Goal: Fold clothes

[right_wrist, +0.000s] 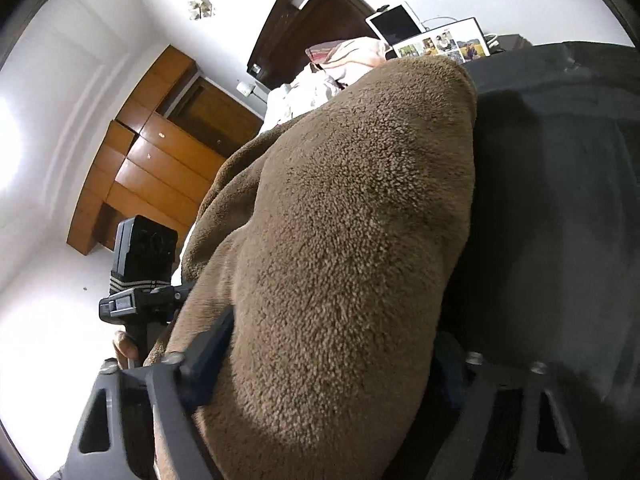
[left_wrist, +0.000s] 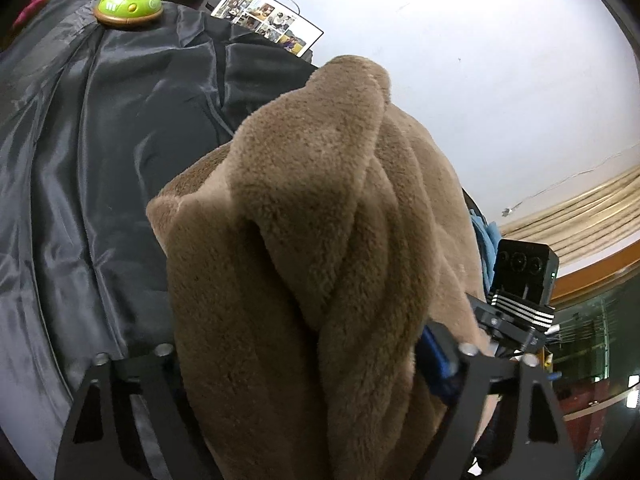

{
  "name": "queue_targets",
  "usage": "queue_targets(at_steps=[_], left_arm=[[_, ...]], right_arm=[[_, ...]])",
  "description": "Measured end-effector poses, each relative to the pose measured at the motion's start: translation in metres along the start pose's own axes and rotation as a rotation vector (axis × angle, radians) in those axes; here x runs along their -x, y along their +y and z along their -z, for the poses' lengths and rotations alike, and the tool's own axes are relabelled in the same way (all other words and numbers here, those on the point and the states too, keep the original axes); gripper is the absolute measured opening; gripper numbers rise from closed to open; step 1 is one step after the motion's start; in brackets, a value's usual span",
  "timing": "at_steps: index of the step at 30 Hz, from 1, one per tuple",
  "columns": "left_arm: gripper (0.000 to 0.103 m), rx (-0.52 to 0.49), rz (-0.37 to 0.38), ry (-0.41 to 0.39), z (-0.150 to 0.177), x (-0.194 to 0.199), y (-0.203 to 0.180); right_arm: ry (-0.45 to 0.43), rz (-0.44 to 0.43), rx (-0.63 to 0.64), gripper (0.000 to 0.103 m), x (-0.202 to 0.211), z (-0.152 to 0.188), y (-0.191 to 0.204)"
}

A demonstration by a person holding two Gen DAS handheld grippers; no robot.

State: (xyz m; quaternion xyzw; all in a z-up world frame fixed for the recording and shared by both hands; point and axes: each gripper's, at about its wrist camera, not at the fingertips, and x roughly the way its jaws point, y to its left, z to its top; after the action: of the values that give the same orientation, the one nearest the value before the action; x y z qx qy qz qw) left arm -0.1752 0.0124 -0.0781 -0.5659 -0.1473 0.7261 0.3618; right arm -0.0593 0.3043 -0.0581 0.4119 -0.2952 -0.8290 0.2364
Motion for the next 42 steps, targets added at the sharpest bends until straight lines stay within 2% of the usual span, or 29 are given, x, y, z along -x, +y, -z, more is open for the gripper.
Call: queue_targets(at_steps=[4, 9, 14, 18, 20, 22, 29, 34, 36, 38, 42], left_arm=[[0.07, -0.034, -0.056, -0.022, 0.002, 0.004, -0.014], [0.063, -0.082, -0.138, -0.054, 0.006, 0.008, -0.031], [0.061, -0.11, -0.195, -0.08, 0.009, 0.007, -0.043], [0.063, -0.112, -0.223, -0.089, 0.019, 0.007, -0.045], [0.067, -0.134, -0.26, -0.099, 0.023, 0.009, -0.049], [0.071, -0.162, -0.301, -0.109, 0.028, 0.011, -0.054], [0.076, -0.216, -0.424, -0.176, 0.051, 0.025, -0.073], [0.078, -0.228, -0.443, -0.215, 0.071, 0.041, -0.072], [0.079, -0.227, -0.436, -0.215, 0.068, 0.037, -0.06], [0.079, -0.225, -0.435, -0.212, 0.078, 0.041, -0.057], [0.078, -0.212, -0.45, -0.217, 0.085, 0.043, -0.051]], right_arm=[[-0.046, 0.075, 0.08, 0.063, 0.009, 0.007, 0.017], [-0.1, 0.228, 0.238, 0.06, 0.019, 0.019, 0.053], [-0.117, 0.302, 0.297, 0.06, 0.022, 0.024, 0.066], [-0.105, 0.308, 0.289, 0.06, 0.02, 0.015, 0.066], [-0.095, 0.305, 0.27, 0.062, 0.02, 0.012, 0.066], [-0.088, 0.308, 0.262, 0.07, 0.019, 0.011, 0.069], [-0.1, 0.369, 0.312, 0.073, 0.023, 0.016, 0.08], [-0.115, 0.385, 0.31, 0.076, 0.029, 0.02, 0.083], [-0.121, 0.389, 0.302, 0.078, 0.032, 0.019, 0.084], [-0.129, 0.396, 0.304, 0.08, 0.035, 0.02, 0.085], [-0.172, 0.429, 0.35, 0.083, 0.046, 0.025, 0.093]])
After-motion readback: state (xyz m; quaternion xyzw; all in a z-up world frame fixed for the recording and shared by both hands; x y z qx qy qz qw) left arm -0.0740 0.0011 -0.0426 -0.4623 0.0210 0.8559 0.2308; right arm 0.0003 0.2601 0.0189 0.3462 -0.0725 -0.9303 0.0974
